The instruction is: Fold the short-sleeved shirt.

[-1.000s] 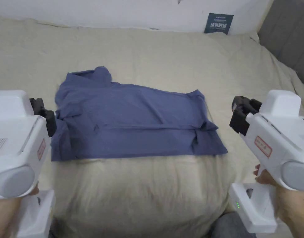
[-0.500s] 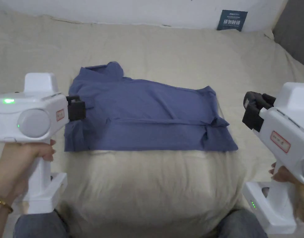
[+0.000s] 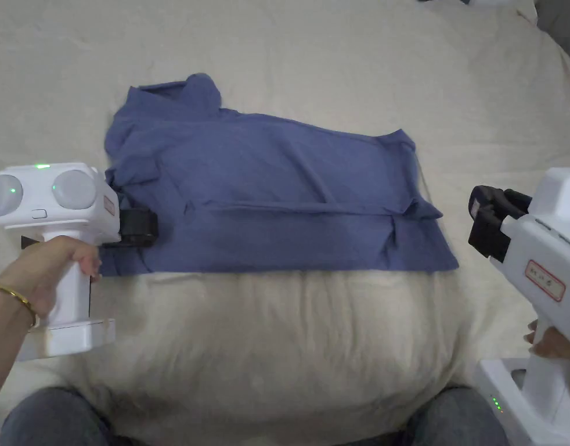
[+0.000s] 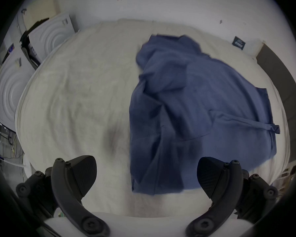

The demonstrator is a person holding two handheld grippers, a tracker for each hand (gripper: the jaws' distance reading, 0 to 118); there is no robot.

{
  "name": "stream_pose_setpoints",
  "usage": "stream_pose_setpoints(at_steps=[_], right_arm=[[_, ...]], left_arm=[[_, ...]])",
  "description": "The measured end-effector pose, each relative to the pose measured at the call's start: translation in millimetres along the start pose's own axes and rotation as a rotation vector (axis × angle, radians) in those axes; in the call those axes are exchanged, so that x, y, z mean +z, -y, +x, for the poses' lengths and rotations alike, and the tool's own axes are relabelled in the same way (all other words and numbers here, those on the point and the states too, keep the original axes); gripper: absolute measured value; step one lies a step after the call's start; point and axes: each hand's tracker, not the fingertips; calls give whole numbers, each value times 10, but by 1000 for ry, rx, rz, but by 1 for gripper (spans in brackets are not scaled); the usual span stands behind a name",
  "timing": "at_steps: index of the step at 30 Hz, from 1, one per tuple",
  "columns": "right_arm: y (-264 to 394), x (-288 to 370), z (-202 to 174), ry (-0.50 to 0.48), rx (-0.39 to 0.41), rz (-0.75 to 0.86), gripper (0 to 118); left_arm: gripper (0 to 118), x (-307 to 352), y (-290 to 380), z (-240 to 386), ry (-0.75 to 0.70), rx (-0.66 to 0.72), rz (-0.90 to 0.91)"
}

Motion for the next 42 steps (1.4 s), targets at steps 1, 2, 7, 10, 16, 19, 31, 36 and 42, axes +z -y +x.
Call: stream_pose_setpoints(at_steps=[1,2,7,10,16,19,31,36,42], right_arm=[[10,-44,11,0,4,-10,2],[15,-79,15,3,6,-14,2],[21,-267,45,14,-25,-51,2],[15,-408,81,24,-41,-92,2],[-39,-1023,326,45,-142,-375,16],[75,-1416,427,25,-194,-528,79],[470,-1870,455,68,-243,-681,10],[166,-1559,522,6,-203,-659,9],[-30,-798,656,-93,-197,-567,9]], left_arm=[[111,-55,12,6,1,-7,-2],[93,-101,22,19,-4,-13,-8],[24,-93,31,17,16,-20,-14],[8,4,22,9,107,-15,-5],[8,305,37,32,101,-48,72],[8,371,32,16,113,-46,88],[8,184,139,-5,101,-23,44],[8,408,70,-136,144,-7,56],[8,942,282,-403,166,7,128]])
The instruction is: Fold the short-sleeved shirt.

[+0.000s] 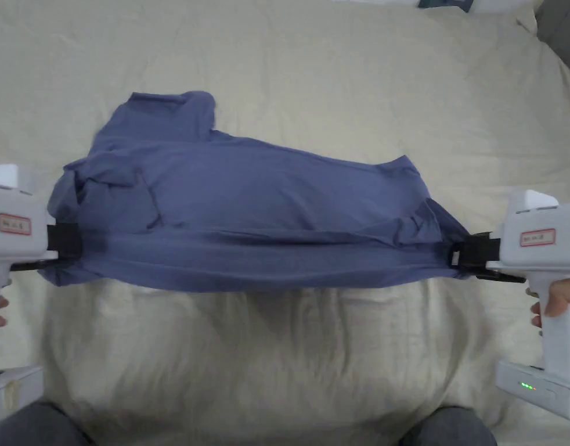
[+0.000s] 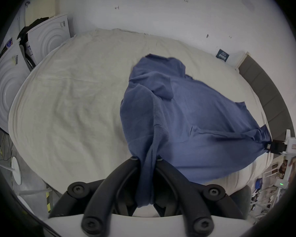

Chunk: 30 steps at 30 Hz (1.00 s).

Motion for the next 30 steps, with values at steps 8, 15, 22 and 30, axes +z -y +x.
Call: stream_pose_setpoints(at_steps=[8,15,22,30], right_arm=[[910,-38,191,0,-109,-65,10],[988,209,78,90,19,90,108],[683,1013,-352,116,179,567,118],[641,972,-735,102,161,780,118]], left_arm=[[17,56,853,-93,-43,61,-103],[117,119,817,-17,-118,112,37],[118,746,471,434,-211,-90,562],[65,847,407,628,-203,-57,783]])
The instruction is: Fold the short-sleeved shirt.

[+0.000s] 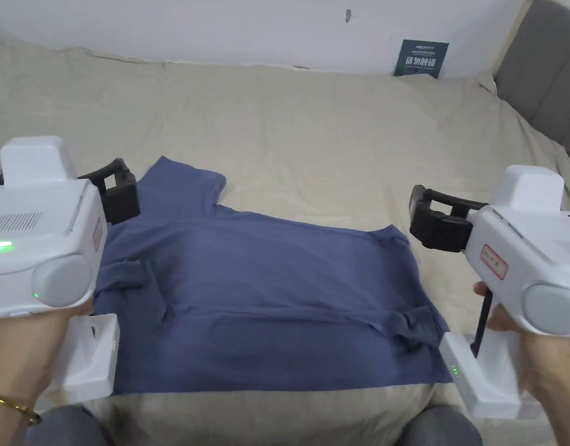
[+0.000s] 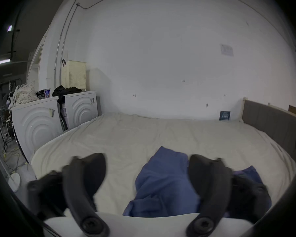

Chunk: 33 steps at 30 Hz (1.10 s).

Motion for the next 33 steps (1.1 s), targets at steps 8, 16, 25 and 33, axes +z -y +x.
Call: stream_pose_setpoints(at_steps=[8,16,25,33], right_arm=[[-20,-151,-156,-2,-77,3,3],[-180,-499,-172,-57,-86,-39,1],[-139,-1033,-239,-95,-72,-108,1],[103,-1484,-223,-99,-33,-198,1]], left_arm=[[0,-159,-34,71,29,-67,-76],[0,-1021,-431,73,40,-64,-245],[118,-2825,-178,25,107,-58,-678],[115,-3619,597,-29,32,-159,-803]])
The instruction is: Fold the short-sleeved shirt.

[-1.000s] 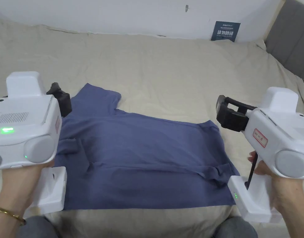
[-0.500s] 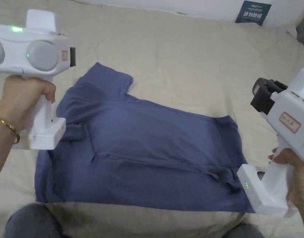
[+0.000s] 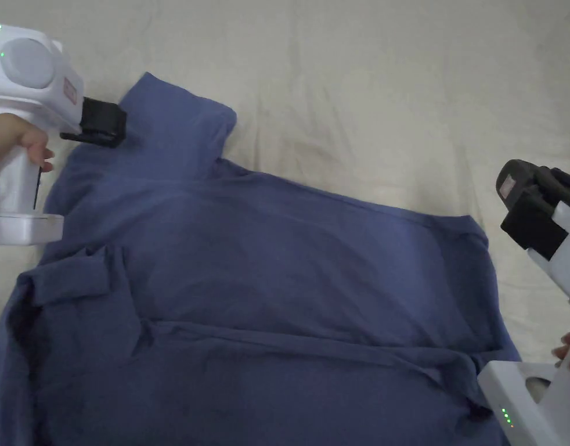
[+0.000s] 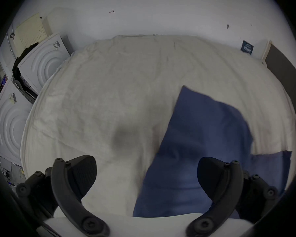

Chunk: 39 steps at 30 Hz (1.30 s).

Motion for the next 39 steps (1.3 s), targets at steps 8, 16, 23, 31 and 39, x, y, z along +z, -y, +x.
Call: stream_pose_setpoints(at_steps=[8,16,23,31,39], right_arm=[[170,-283,106,33,-18,-89,1],[-167,-641,259,62,-55,-207,3],[-310,-1396,466,110,76,-460,113],[185,-1834,707,196,-63,-697,99],[-48,-1531,781,129,-149,-609,8]], left_arm=[[56,-169,48,106,69,24,-36],[0,326,96,209,133,4,75],[0,910,101,62,230,94,186],[0,1048,168,-29,237,114,191],[0,1114,245,-155,236,164,164]])
